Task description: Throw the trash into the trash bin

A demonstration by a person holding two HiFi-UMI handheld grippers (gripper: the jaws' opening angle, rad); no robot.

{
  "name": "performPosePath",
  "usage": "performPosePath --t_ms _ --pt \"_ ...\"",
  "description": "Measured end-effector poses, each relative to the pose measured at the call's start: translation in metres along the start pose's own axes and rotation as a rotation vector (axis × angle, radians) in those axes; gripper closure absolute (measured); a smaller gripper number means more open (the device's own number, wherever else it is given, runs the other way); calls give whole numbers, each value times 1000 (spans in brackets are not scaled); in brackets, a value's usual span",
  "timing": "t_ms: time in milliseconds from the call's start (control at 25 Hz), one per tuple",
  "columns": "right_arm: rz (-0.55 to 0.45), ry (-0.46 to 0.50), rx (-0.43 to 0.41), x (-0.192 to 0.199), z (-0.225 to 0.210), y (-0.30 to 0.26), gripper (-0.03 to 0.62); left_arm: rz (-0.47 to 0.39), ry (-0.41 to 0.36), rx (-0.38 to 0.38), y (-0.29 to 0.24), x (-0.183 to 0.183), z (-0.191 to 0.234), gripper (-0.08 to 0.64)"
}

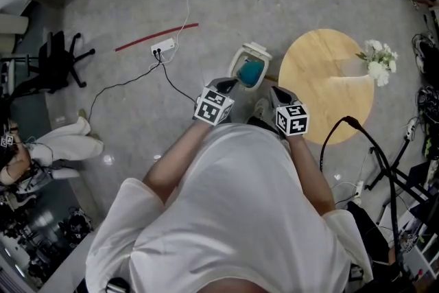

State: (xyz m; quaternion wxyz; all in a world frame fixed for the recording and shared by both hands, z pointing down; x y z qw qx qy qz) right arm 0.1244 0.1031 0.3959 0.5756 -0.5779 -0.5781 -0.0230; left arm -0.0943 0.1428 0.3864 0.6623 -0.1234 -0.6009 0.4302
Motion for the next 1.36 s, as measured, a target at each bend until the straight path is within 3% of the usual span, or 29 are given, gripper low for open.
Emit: performPosePath --t_ms 360,1360 --pt "-16 33 -13 2 1 10 591 0 -1 -13 2 2 -4 555" --pt "-19 9 -36 11 5 14 591 -4 -16 -14 2 8 -15 555"
Point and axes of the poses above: the fingertips, and each gripper's own axes: y backward along the fingers, z to its left, x out of its underside, the point moved 9 cm from there along y, backward along the fingers, and after that the axes turned 4 degrees about -x, right-handed, at the moved point
